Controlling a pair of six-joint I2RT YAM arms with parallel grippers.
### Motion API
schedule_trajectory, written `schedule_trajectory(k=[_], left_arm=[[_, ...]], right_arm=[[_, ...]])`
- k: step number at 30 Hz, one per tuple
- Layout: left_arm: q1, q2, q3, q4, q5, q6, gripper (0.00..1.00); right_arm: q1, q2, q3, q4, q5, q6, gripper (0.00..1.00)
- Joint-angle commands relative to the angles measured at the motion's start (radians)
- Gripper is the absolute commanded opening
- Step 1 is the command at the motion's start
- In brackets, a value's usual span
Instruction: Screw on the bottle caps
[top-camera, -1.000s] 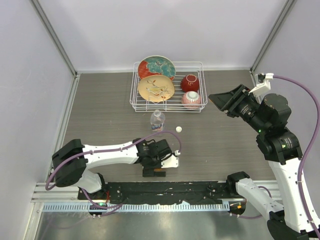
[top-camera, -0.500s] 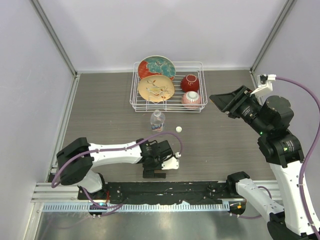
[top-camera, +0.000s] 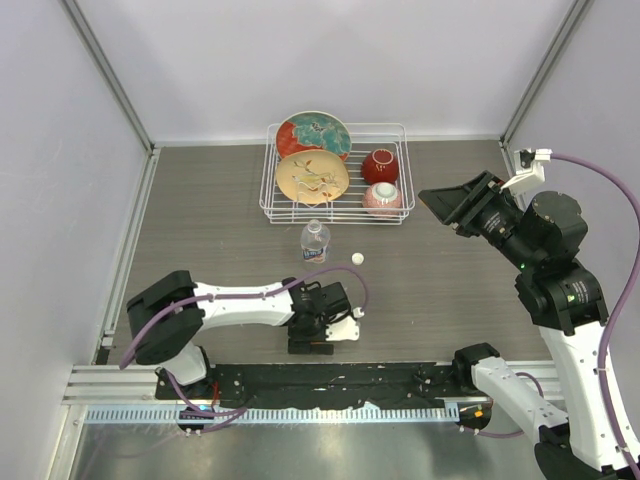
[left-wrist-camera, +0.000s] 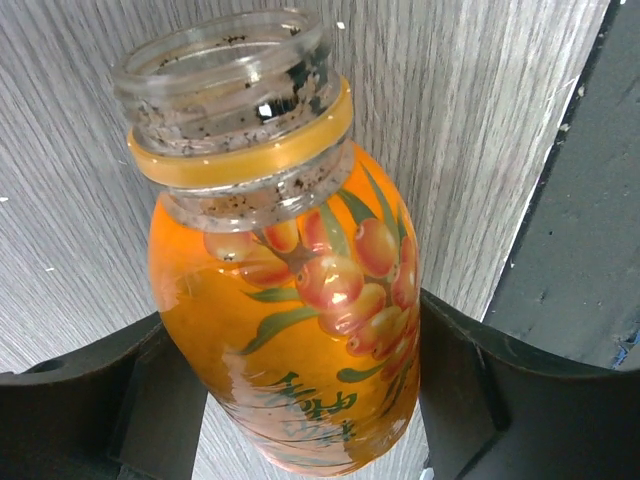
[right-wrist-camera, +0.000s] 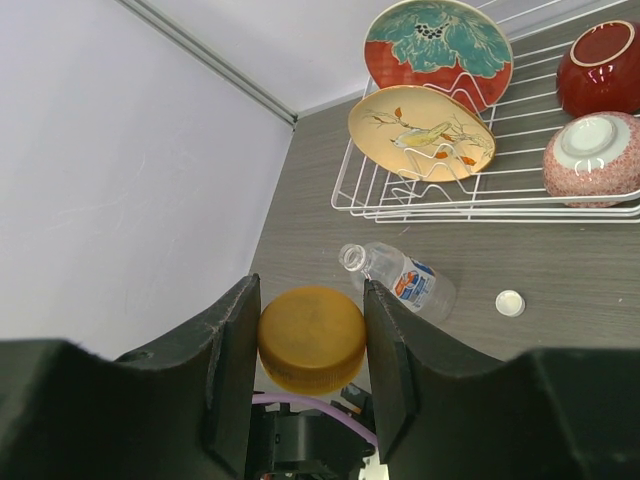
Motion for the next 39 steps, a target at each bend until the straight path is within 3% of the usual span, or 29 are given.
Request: schedule_trajectory(k=[1, 12, 22, 23, 25, 31, 34, 39], left_arm=[[-0.004, 0.029, 0.031, 0.032, 0.041, 0.006, 0.66], [-0.003, -0.009, 0.118, 0.003, -0.032, -0.04, 0.41], [0.03, -0.3, 0.353, -0.135, -0.094, -0.031, 0.39], [0.031, -0.337, 0.35, -0.158, -0.097, -0.012, 0.29], [0.033, -0.381, 0.332, -0.157, -0.14, 0.022, 0.26], [0.033, -0.673, 0.199, 0.056, -0.102, 0.051, 0.18], [0.033, -0.823, -0.002, 0.26, -0.045, 0.054, 0.17], [0.031, -0.989, -0.239, 0.657, 0.07, -0.018, 0.06]], right_arm=[[0.005, -0.013, -0.004, 0.055, -0.019, 0.004, 0.16], [0.003, 0.014, 0.016, 0.051, -0.016, -0.017, 0.14], [0.005, 0.079, 0.1, 0.017, -0.022, -0.08, 0.15], [0.005, 0.088, 0.105, 0.012, -0.023, -0.088, 0.15], [0.006, 0.097, 0.118, 0.002, -0.028, -0.115, 0.15], [0.005, 0.103, 0.099, 0.026, -0.062, -0.14, 0.15], [0.005, 0.114, 0.097, 0.049, -0.117, -0.17, 0.18], [0.005, 0.143, 0.106, 0.052, -0.155, -0.235, 0.18]])
